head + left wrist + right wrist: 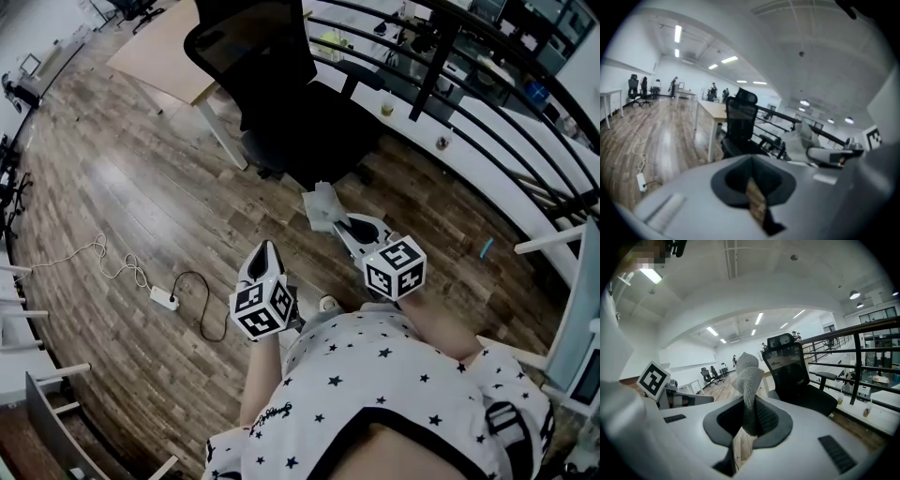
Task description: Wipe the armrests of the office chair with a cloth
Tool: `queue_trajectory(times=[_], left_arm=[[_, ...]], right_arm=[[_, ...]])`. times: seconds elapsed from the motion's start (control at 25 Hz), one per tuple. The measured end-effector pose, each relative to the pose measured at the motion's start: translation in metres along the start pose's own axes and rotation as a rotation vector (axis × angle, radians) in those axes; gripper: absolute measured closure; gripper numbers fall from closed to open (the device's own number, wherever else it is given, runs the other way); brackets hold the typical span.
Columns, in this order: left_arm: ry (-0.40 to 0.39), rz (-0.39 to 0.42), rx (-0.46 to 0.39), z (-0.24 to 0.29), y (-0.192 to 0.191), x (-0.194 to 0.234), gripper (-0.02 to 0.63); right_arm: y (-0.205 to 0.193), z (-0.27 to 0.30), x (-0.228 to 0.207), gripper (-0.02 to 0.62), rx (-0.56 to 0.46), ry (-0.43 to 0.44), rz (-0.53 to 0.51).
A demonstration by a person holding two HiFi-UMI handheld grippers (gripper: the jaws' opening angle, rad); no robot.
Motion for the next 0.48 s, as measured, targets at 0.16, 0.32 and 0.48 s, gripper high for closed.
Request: queue_trajectory(times=[0.16,0.32,0.48], left_arm=[[-0.029,0.014,0.014,0.003,0.001,0.007,0.604],[-0.033,0.013,0.02,0.006,0.003,0.015,0.604],[-0.026,0.005,0.031,0.012,0.004,0.023,0.604]], right_arm=[[-0.002,0.007,0.002,0.558,-0.003,-0.027,-0.011],[-0.006,0.014,0.004,0.558,0.008,-0.043,-0.006],[-0.009,0.02,0.002,0.558,0.02,-0.055,0.007]])
Point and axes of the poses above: the fingertips, and each gripper's own axes: z forward along the fingers, x to its left, y out of its top, the point moved 2 cm from there along -z, backward along the fingers, and after that the axes turned 15 degrees about -x, right-handed, at the moved point
